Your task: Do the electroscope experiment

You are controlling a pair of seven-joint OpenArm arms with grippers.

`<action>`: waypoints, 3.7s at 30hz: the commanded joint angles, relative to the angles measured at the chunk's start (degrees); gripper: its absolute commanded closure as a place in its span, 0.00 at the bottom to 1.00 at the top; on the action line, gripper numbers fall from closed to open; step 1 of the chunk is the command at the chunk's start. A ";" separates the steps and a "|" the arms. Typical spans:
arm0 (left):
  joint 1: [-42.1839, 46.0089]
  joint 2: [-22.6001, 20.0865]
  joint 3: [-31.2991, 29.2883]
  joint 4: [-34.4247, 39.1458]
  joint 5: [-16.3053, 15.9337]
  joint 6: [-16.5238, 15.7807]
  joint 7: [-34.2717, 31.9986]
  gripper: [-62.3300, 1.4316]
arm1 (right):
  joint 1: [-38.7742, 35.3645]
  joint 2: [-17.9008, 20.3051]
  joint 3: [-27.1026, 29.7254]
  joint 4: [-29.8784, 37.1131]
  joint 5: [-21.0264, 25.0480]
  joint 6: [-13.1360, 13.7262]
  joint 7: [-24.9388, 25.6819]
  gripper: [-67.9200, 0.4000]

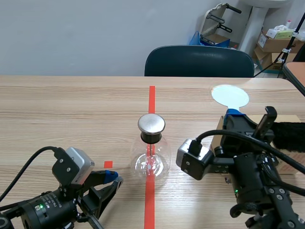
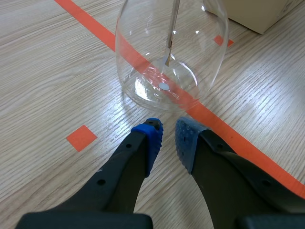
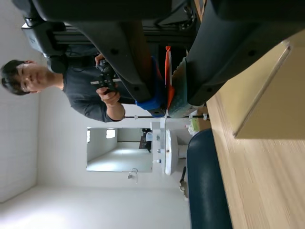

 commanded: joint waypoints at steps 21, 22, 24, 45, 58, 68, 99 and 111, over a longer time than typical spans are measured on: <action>3.15 -7.21 -0.37 12.55 1.51 1.22 -1.18 0.29 | -9.57 0.44 21.62 -1.46 14.45 -12.68 31.28 0.98; 3.85 -8.04 -0.37 13.99 1.51 1.22 -1.18 0.27 | -9.42 0.42 21.62 -2.27 14.45 -12.68 31.65 0.98; 5.31 -9.68 -0.37 16.96 1.53 1.25 -1.18 0.27 | -9.27 0.09 21.62 -3.80 13.94 -12.68 32.20 0.98; 18.01 -21.07 -0.37 40.50 15.65 25.09 1.36 0.22 | -4.81 -1.44 21.62 -12.11 5.57 -10.82 28.48 0.98; 21.46 -21.77 -0.35 43.30 19.69 25.29 0.00 0.22 | -4.52 -1.42 21.59 -12.11 3.82 -5.31 28.46 0.98; 21.44 -21.75 -0.37 43.32 16.83 26.53 1.86 0.22 | -4.15 -1.31 21.59 -12.11 3.89 -5.03 28.28 0.98; 14.84 -23.43 2.47 43.32 0.59 28.02 1.01 0.23 | -4.04 -1.31 21.59 -12.11 4.37 -5.44 28.26 0.00; 10.16 -23.98 10.49 43.32 -0.24 28.02 -1.25 0.23 | -4.04 -1.31 21.59 -12.11 4.55 -5.44 28.26 0.00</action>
